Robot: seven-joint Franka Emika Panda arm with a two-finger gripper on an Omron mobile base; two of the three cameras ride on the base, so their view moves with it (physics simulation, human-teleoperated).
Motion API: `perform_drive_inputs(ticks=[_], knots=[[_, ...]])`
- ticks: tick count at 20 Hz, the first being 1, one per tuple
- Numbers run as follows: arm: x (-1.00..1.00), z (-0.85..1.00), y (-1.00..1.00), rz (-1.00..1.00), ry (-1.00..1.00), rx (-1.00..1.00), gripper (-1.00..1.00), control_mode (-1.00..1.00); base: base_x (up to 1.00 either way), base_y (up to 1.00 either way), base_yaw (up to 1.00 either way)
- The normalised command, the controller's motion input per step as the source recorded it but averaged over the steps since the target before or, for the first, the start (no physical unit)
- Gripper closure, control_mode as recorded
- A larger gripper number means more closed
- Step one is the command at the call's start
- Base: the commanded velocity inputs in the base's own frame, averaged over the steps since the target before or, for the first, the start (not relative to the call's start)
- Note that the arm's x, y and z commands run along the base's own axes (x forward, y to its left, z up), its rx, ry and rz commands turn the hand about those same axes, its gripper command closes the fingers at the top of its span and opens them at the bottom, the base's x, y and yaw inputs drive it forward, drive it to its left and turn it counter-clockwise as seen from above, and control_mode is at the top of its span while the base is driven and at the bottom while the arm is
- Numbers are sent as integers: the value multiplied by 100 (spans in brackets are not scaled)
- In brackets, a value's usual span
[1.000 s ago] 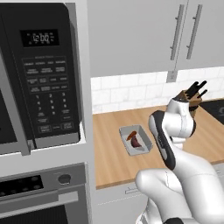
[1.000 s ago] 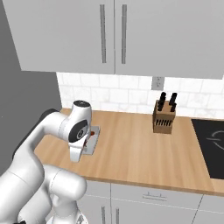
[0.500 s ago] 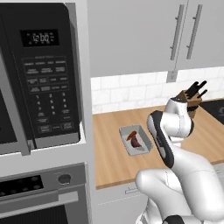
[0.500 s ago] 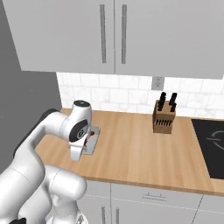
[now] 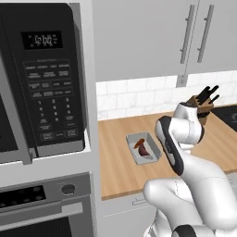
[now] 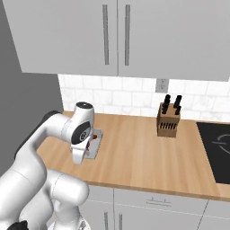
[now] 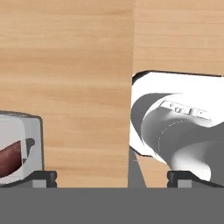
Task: Take the meat container that has the shrimp and place it on the second highest rack of the freezer. Then take the vegetable container that has the potato and carrot and place it on the highest rack of the freezer.
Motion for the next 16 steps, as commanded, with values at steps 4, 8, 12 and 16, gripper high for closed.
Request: perform_drive_inputs(ticks=[4, 8, 12, 16], knots=[[5, -11, 12, 0, 0, 0, -100, -100, 0, 0, 0], [34, -3, 3, 0, 0, 1, -100, -100, 0, 0, 0], [50, 19, -17, 0, 1, 8, -100, -100, 0, 0, 0], [48, 7, -16, 0, 0, 4, -100, -100, 0, 0, 0]])
